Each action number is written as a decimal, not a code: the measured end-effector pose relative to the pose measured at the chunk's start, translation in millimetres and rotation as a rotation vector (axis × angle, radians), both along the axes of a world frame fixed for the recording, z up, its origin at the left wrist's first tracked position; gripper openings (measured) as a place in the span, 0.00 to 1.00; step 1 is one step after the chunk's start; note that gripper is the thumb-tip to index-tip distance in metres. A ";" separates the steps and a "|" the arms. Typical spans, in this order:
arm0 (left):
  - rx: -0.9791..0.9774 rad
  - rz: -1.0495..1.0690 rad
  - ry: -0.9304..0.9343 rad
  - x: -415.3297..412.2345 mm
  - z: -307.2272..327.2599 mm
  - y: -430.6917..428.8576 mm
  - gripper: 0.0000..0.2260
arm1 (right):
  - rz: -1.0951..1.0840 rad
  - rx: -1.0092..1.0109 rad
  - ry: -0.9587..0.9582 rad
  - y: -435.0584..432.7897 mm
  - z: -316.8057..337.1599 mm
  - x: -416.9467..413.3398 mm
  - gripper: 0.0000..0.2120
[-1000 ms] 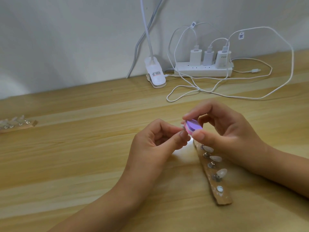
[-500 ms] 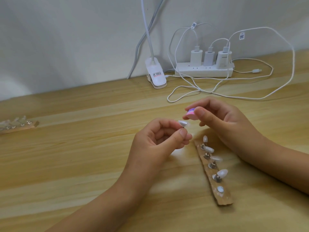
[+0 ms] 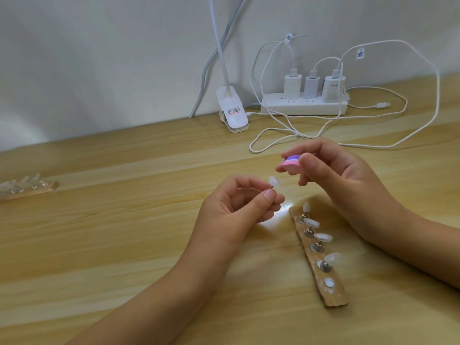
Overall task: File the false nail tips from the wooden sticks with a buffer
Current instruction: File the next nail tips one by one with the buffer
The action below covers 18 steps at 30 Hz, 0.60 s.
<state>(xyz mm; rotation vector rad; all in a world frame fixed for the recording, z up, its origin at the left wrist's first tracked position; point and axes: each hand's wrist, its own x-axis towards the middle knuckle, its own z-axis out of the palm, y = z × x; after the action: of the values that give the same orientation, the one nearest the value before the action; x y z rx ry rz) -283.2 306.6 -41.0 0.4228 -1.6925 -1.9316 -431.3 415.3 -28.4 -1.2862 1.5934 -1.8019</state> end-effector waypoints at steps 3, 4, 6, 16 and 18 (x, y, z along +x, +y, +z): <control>0.004 0.008 -0.002 0.5 0.4 -0.2 0.07 | 0.006 0.004 0.005 -0.4 -0.5 -0.9 0.10; 0.004 0.009 -0.006 0.1 0.4 -0.2 0.09 | 0.009 0.006 0.008 -0.4 -0.7 -0.9 0.10; -0.008 0.014 -0.016 -0.8 0.3 0.5 0.09 | 0.018 0.007 0.019 0.1 -1.1 -0.5 0.10; -0.109 0.017 -0.066 -1.1 -1.0 3.9 0.06 | 0.101 0.067 0.157 3.9 -4.0 1.1 0.18; -0.104 0.025 -0.074 -1.9 -1.8 3.4 0.03 | 0.100 0.085 0.198 2.3 -6.3 0.8 0.18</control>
<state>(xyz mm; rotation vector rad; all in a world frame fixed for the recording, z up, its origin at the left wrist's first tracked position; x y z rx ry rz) -285.1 310.0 -42.8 0.4783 -1.8169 -1.8210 -430.5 417.6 -34.7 -1.5154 1.6561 -1.5715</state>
